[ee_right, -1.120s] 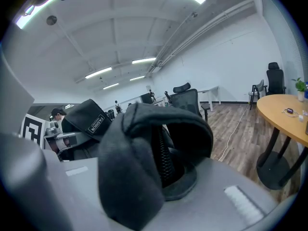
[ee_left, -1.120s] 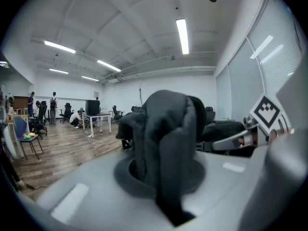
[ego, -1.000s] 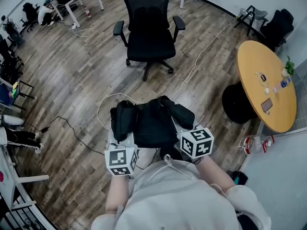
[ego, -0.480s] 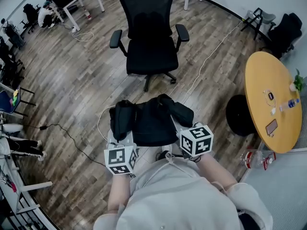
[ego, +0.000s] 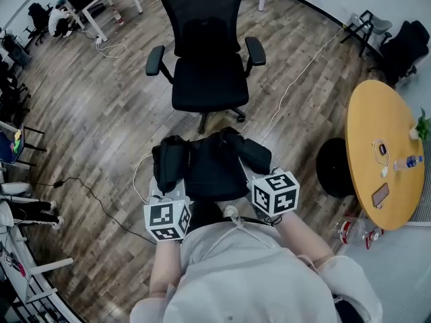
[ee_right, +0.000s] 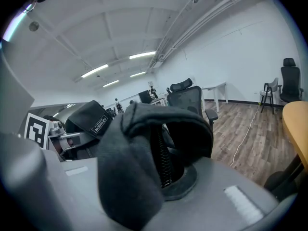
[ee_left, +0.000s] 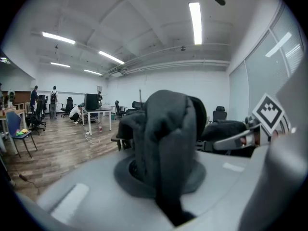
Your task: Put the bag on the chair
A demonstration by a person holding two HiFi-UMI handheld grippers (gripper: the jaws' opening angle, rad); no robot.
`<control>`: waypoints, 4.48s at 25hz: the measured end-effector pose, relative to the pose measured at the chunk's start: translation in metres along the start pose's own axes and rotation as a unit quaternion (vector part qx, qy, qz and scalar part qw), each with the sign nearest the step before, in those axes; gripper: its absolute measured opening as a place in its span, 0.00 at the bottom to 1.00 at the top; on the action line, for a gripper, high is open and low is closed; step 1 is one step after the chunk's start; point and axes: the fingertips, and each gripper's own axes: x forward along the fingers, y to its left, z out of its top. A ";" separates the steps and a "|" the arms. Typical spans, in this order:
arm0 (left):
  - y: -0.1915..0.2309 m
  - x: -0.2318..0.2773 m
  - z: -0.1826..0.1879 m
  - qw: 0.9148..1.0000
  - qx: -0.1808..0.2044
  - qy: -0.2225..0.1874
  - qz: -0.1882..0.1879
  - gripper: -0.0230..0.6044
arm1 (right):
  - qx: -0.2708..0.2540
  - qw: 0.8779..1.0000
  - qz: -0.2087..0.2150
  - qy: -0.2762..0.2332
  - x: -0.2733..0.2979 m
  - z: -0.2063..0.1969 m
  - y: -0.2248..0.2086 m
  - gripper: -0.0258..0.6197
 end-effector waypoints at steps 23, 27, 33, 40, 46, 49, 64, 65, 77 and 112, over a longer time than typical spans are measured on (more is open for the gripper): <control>0.094 0.293 0.084 0.994 0.002 0.036 -0.103 0.08 | 0.051 0.995 -0.082 0.012 0.212 0.148 -0.110 0.09; 0.126 0.348 0.100 0.993 0.006 0.040 -0.115 0.08 | 0.058 0.995 -0.086 0.012 0.267 0.179 -0.121 0.09; 0.164 0.417 0.116 0.990 0.009 0.053 -0.131 0.08 | 0.067 0.993 -0.097 0.020 0.337 0.215 -0.139 0.09; 0.181 0.478 0.117 0.989 0.000 0.072 -0.128 0.08 | 0.071 0.992 -0.097 0.038 0.388 0.235 -0.172 0.09; 0.189 0.542 0.111 0.989 -0.012 0.096 -0.110 0.08 | 0.072 0.992 -0.080 0.064 0.440 0.250 -0.212 0.09; 0.196 0.575 0.108 0.989 -0.018 0.109 -0.099 0.08 | 0.071 0.992 -0.071 0.077 0.470 0.259 -0.234 0.09; 0.231 0.742 0.051 0.982 -0.055 0.173 -0.053 0.08 | 0.071 0.988 -0.037 0.129 0.616 0.271 -0.343 0.09; 0.234 0.752 0.044 0.981 -0.060 0.178 -0.050 0.08 | 0.073 0.988 -0.036 0.131 0.625 0.268 -0.349 0.09; 0.253 0.838 -0.061 0.963 -0.069 0.256 -0.050 0.07 | 0.080 0.979 -0.058 0.180 0.711 0.208 -0.411 0.09; 0.262 0.871 -0.207 0.923 -0.089 0.372 -0.049 0.21 | 0.074 0.958 -0.110 0.253 0.766 0.087 -0.452 0.24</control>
